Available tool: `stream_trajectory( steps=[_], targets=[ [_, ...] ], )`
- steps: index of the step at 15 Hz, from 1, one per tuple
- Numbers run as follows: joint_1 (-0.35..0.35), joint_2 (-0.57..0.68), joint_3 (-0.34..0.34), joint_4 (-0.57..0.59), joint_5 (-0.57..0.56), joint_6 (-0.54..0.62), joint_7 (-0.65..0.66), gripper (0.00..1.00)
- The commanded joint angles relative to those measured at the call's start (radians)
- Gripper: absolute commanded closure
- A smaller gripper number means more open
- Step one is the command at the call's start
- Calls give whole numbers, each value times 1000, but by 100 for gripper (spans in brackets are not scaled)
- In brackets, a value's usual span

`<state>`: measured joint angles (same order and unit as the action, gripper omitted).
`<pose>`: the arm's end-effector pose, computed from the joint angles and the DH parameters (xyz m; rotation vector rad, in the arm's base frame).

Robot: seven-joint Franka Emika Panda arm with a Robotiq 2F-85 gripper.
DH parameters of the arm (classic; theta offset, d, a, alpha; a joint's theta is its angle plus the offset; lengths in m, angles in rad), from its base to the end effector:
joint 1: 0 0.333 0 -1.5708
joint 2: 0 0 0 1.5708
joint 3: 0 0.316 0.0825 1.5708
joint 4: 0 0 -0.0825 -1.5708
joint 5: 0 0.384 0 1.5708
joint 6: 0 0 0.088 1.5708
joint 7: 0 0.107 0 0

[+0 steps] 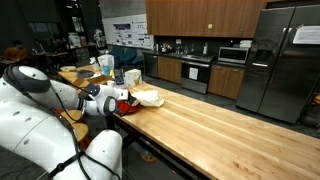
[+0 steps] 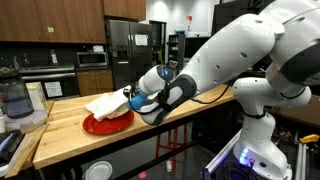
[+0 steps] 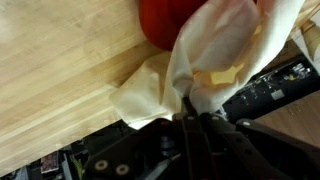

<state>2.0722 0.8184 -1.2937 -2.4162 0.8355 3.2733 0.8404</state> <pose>0.4077 0.3245 0.3229 -2.4599 0.7293 -1.3509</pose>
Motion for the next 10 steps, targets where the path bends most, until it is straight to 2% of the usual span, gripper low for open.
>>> stream_trajectory(
  steps=[1, 2, 3, 4, 5, 10],
  targets=[
    [49, -232, 0, -32, -41, 16, -136, 99],
    [55, -240, -6, -28, -39, -7, -147, 99],
    [64, -194, -27, -24, -40, -37, -113, 99],
    [48, -80, -39, -5, 6, -38, -56, 99],
    [25, -19, -44, 9, 40, -21, -10, 99],
    [-35, 102, -68, 30, 113, -56, 75, 99]
  ],
)
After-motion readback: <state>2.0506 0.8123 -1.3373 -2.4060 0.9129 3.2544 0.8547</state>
